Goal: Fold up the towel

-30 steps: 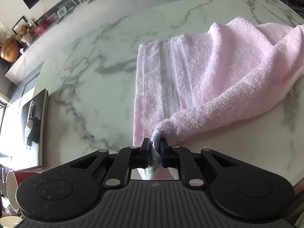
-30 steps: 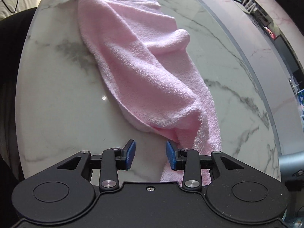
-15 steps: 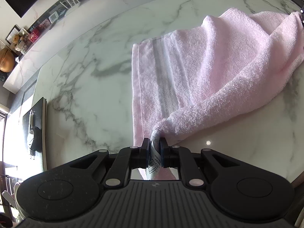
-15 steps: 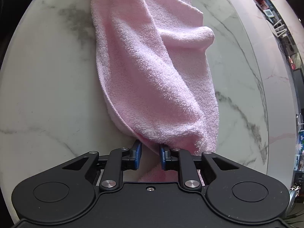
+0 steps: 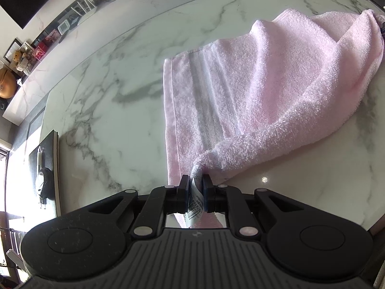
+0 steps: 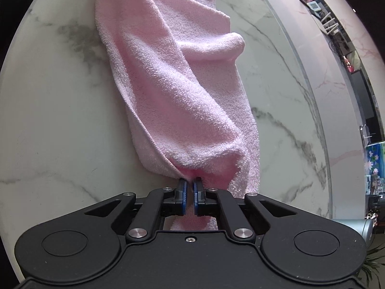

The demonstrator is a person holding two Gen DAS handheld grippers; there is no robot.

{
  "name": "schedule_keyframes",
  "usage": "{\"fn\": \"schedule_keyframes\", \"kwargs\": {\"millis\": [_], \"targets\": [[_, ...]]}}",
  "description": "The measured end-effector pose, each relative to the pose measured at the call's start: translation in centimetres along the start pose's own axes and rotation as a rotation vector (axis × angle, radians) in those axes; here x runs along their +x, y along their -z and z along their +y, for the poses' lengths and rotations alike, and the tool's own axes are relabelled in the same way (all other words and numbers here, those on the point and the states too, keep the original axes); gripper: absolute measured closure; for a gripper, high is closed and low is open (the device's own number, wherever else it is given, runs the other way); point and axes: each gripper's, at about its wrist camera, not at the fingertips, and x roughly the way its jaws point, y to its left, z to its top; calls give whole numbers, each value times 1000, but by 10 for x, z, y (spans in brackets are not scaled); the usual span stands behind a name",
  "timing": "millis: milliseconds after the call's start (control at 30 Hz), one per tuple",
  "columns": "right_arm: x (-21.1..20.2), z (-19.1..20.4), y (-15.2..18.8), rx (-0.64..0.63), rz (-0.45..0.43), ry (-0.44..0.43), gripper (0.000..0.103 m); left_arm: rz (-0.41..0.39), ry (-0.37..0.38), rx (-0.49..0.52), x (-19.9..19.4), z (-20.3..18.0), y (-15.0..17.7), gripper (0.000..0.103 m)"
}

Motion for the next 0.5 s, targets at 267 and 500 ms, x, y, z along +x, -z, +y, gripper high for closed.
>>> {"fn": "schedule_keyframes", "kwargs": {"millis": [267,500], "targets": [[-55,5,7,103,-43,79,102,-49,-15,21,-19,-3,-5,92],[-55,26,10,34,-38,23,99,-51,-17,28,-20,-7,-3,92]]}}
